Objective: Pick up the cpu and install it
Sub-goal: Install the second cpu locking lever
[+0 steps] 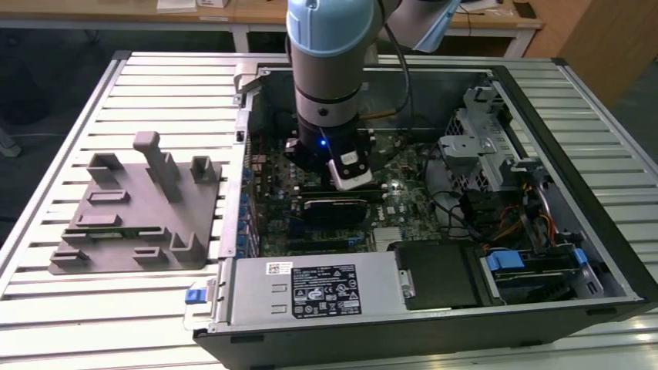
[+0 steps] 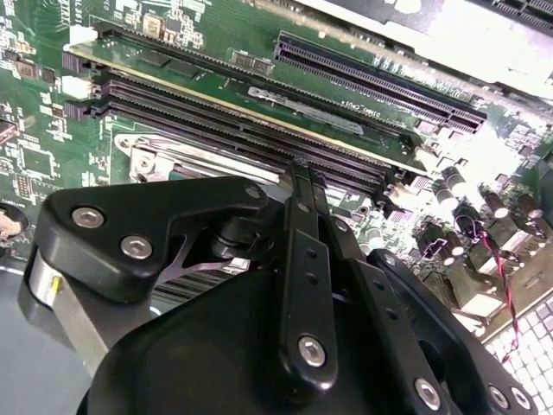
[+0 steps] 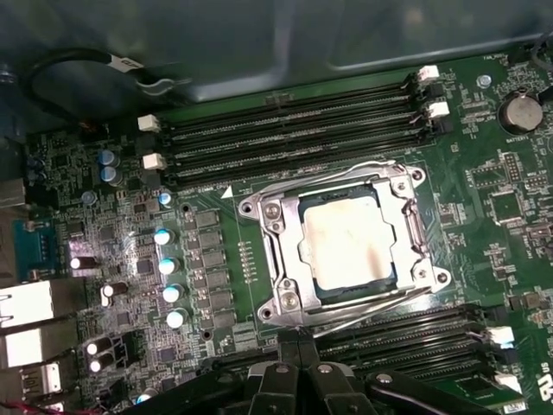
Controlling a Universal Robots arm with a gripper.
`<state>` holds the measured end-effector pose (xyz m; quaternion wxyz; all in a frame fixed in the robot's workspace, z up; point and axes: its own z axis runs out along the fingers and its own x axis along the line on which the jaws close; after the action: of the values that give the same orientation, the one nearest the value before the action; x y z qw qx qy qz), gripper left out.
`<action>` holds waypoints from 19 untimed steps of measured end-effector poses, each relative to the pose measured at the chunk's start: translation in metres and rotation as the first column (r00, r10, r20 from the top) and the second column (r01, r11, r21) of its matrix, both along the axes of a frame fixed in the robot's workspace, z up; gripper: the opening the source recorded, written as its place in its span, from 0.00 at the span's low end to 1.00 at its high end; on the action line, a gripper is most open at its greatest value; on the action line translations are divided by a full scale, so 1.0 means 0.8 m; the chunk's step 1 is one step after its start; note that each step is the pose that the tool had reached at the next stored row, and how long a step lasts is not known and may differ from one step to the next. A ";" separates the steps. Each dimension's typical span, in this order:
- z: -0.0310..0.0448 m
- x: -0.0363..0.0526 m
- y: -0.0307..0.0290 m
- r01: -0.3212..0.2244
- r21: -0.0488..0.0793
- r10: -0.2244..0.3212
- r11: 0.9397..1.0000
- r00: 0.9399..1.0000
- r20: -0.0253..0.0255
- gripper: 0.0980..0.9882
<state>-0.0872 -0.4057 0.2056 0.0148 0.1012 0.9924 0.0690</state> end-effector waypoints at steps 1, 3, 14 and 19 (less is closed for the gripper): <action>-0.0003 0.000 0.0004 -0.001 0.000 0.001 1.000 1.000 0.000 0.01; -0.0010 -0.001 0.0012 -0.003 0.002 0.003 1.000 1.000 0.000 0.01; -0.0063 -0.004 0.0067 -0.009 0.005 0.009 1.000 1.000 0.000 0.01; -0.0082 -0.005 0.0079 -0.011 0.008 0.011 1.000 1.000 0.000 0.01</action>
<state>-0.0913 -0.3993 0.1990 0.0140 0.0956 0.9926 0.0732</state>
